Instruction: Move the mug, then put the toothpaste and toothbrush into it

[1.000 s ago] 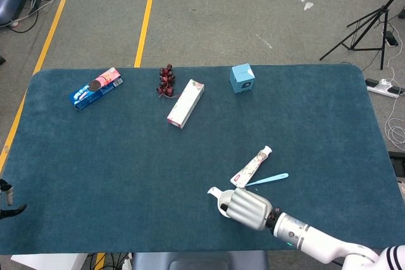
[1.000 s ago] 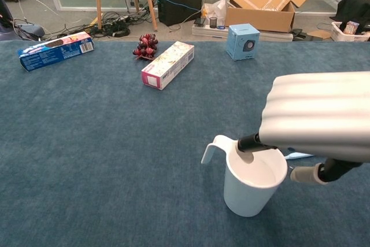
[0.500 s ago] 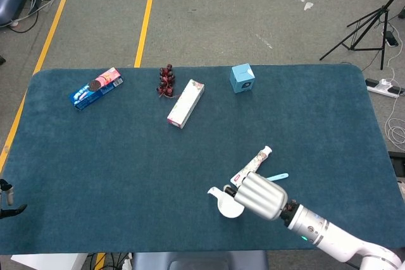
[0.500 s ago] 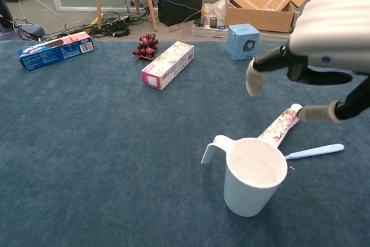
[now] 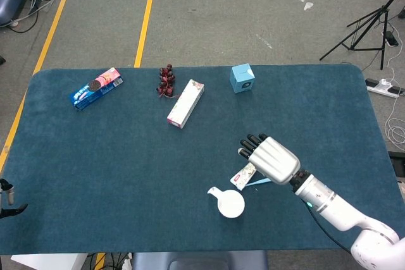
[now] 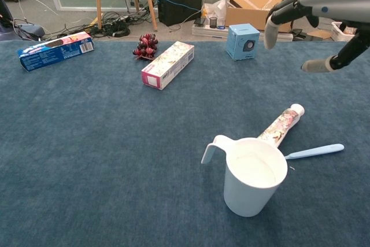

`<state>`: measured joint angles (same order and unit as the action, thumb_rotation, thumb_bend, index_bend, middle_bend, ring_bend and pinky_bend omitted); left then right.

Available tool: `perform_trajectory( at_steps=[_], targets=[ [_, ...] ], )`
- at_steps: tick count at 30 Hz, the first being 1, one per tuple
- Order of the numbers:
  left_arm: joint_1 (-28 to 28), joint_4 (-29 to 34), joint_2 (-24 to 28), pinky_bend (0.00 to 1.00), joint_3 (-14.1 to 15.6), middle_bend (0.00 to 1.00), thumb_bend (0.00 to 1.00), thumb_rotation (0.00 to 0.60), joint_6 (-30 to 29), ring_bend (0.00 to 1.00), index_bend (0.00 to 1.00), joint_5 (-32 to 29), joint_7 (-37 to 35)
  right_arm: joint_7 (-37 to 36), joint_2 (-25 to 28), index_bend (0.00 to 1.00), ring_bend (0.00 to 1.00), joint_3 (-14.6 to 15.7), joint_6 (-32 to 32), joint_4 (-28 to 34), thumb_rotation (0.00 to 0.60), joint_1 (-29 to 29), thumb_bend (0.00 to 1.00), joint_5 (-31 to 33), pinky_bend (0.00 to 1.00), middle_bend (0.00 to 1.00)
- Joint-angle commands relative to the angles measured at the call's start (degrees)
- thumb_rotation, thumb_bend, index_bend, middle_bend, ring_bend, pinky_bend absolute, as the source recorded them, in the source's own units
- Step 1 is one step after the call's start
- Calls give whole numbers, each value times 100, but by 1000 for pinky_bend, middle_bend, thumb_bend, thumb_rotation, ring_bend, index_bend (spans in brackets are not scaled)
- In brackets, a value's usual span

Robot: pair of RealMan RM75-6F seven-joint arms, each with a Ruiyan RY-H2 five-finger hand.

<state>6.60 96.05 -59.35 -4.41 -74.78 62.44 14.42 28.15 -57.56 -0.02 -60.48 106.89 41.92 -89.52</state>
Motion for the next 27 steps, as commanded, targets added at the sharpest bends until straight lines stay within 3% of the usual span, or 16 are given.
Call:
perform_trajectory(
  at_steps=[1, 14, 27],
  targets=[
    [-4, 5, 6, 556, -1, 478, 0, 600, -6, 425, 789, 3, -12, -77, -208, 373, 217, -108, 254, -239, 600, 96, 204, 170, 430, 276],
    [-13, 12, 35, 556, -3, 478, 0, 600, -9, 425, 789, 8, -81, 83, -904, 372, 140, -202, 1082, -1043, 600, 342, 206, 730, 382, 203],
    [-5, 9, 45, 556, -6, 478, 0, 600, 22, 425, 789, -39, -84, 193, -1203, 372, 97, -73, 1521, -1438, 600, 421, 207, 972, 363, 163]
  ],
)
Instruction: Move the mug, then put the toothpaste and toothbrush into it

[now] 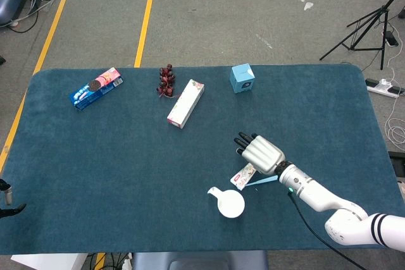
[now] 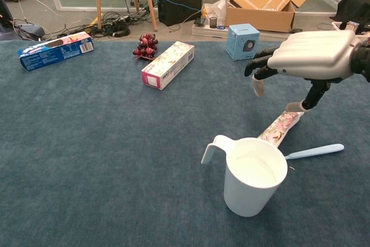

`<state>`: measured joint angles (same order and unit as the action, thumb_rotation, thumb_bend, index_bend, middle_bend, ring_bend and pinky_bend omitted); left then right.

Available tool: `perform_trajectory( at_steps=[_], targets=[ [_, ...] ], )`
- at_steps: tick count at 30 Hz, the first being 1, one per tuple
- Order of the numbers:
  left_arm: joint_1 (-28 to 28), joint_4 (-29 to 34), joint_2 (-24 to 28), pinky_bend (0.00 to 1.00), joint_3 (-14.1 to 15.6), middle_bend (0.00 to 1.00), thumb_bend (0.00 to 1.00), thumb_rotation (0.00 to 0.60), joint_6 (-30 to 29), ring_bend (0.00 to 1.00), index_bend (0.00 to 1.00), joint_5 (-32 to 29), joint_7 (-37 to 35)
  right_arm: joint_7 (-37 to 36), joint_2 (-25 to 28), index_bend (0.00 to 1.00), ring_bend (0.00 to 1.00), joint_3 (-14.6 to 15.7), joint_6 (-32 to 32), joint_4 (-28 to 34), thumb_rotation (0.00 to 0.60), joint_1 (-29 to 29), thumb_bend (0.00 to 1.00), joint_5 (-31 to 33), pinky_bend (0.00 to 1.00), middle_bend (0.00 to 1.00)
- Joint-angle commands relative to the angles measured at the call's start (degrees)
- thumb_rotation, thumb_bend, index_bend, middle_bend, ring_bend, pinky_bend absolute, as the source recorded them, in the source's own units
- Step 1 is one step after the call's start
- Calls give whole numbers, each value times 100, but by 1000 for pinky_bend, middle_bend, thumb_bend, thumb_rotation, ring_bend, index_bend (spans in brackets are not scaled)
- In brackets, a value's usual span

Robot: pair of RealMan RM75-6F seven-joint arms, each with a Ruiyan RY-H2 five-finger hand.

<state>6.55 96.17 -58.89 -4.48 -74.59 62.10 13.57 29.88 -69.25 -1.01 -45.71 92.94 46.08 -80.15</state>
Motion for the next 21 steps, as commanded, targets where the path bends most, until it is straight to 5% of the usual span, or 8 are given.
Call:
perform_trajectory(
  at_steps=[1, 21],
  targets=[
    [1, -2, -2, 555, 1, 478, 0, 600, 5, 425, 789, -8, 3, 29, -58, 372, 96, 43, 74, -81, 600, 6, 206, 55, 363, 162],
    [-12, 37, 13, 555, 2, 478, 0, 600, -38, 425, 793, -5, -2, 78, -507, 372, 79, 216, 462, -597, 600, 99, 208, 186, 357, 145]
  ],
)
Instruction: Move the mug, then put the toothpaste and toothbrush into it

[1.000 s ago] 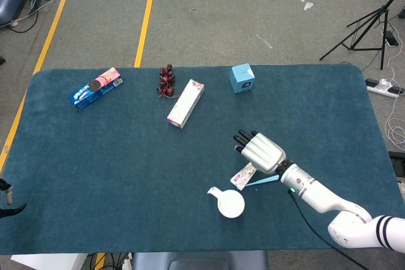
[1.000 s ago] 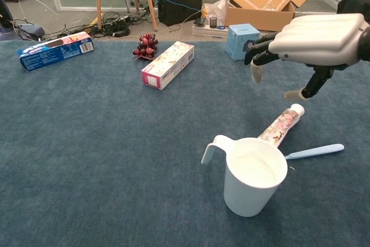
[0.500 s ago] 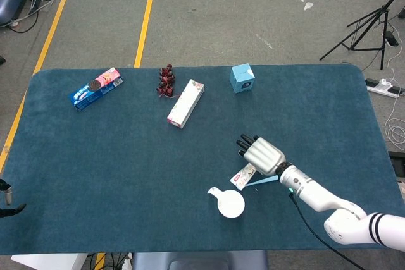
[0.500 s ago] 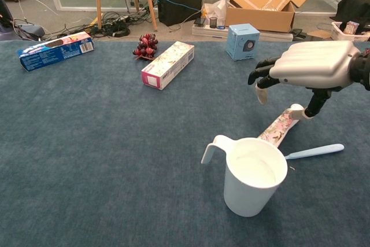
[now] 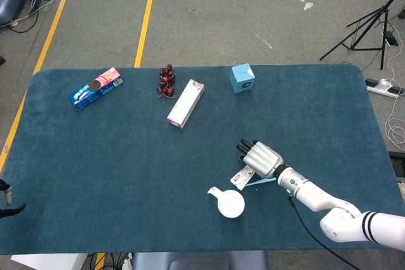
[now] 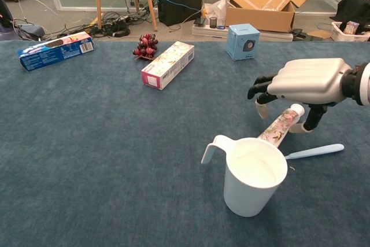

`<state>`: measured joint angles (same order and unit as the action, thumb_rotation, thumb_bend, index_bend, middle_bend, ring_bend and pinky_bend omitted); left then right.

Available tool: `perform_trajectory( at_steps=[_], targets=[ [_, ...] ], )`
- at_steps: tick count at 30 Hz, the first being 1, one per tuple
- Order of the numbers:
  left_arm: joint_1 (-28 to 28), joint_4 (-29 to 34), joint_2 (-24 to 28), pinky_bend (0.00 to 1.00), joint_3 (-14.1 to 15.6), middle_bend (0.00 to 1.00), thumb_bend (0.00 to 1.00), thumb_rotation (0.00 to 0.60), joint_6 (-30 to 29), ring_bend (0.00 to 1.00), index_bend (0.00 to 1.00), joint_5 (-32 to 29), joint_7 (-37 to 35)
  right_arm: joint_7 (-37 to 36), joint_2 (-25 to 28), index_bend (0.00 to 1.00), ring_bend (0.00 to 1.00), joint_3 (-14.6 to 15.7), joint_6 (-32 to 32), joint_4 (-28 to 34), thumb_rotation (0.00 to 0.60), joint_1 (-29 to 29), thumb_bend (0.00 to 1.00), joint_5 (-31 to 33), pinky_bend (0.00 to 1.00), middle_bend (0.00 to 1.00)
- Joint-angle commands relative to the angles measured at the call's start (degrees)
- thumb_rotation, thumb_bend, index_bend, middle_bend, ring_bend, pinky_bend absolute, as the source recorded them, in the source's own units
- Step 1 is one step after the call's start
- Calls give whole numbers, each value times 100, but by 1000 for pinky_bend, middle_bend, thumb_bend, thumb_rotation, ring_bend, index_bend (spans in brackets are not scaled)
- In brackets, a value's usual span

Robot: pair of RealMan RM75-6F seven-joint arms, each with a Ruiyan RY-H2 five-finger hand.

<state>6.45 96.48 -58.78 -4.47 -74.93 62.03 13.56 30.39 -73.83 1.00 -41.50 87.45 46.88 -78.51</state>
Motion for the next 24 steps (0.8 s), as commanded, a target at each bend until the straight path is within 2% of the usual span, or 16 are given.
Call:
perform_trajectory(
  at_steps=[1, 4, 8, 24],
  targets=[
    [-5, 10, 6, 555, 2, 478, 0, 600, -8, 425, 793, 5, -2, 49, -74, 372, 76, 23, 61, -71, 600, 29, 208, 34, 356, 142],
    [-12, 19, 12, 555, 2, 478, 0, 600, -28, 425, 819, 22, -13, 101, -143, 372, 70, 37, 107, -116, 600, 48, 208, 78, 352, 135],
    [-12, 20, 15, 555, 3, 478, 0, 600, -20, 425, 912, 16, -17, 109, -221, 372, 67, 61, 147, -187, 600, 60, 208, 114, 348, 131],
    [7, -14, 1, 555, 2, 478, 0, 600, 26, 425, 900, -25, -1, -31, -383, 372, 41, 106, 197, -457, 600, 90, 208, 106, 328, 105]
  ],
)
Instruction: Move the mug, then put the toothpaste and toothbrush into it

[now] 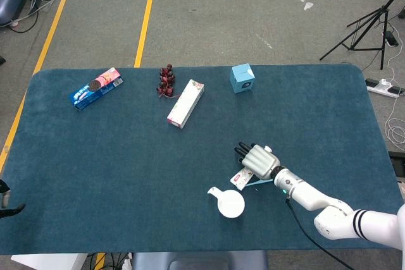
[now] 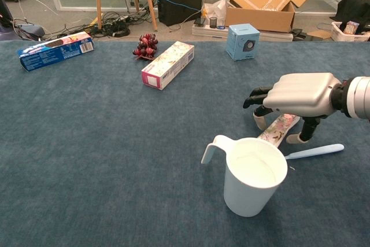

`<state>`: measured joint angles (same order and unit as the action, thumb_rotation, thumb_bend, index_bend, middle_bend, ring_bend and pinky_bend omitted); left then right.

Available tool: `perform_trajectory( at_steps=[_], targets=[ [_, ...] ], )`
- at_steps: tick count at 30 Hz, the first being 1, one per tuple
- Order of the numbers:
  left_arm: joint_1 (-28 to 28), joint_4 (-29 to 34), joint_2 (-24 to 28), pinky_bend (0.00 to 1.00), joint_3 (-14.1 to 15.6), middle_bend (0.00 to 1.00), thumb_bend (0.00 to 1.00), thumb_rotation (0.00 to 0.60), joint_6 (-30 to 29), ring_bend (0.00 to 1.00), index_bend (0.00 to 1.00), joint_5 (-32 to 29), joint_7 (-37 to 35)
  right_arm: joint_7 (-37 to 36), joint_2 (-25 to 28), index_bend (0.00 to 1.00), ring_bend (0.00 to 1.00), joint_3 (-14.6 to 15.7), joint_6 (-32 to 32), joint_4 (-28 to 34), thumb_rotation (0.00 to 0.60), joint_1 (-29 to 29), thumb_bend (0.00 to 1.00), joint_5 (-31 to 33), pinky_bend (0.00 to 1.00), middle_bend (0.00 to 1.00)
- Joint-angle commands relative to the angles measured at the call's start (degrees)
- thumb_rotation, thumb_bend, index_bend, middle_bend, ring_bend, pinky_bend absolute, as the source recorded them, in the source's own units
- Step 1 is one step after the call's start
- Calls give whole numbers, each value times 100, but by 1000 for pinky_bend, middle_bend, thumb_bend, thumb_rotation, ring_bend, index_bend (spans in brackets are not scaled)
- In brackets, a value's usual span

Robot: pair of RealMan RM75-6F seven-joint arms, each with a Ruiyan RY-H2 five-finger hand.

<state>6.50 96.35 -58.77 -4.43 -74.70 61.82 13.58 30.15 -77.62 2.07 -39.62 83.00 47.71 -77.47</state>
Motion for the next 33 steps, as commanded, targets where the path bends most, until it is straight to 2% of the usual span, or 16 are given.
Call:
perform_trajectory(
  at_steps=[1, 21, 33],
  targets=[
    [3, -4, 0, 555, -4, 478, 0, 600, 4, 425, 899, -7, -2, -13, -9, 372, 41, -3, 16, -22, 600, 12, 208, 5, 328, 105],
    [-9, 12, 34, 555, -2, 478, 0, 600, 4, 425, 887, 20, -79, 22, -188, 375, 41, -5, 144, -142, 600, 130, 208, 93, 328, 105],
    [-17, 18, 48, 556, -6, 478, 0, 600, -1, 425, 884, 26, -117, 19, -284, 498, 41, -18, 130, -244, 600, 162, 211, 131, 328, 108]
  ],
)
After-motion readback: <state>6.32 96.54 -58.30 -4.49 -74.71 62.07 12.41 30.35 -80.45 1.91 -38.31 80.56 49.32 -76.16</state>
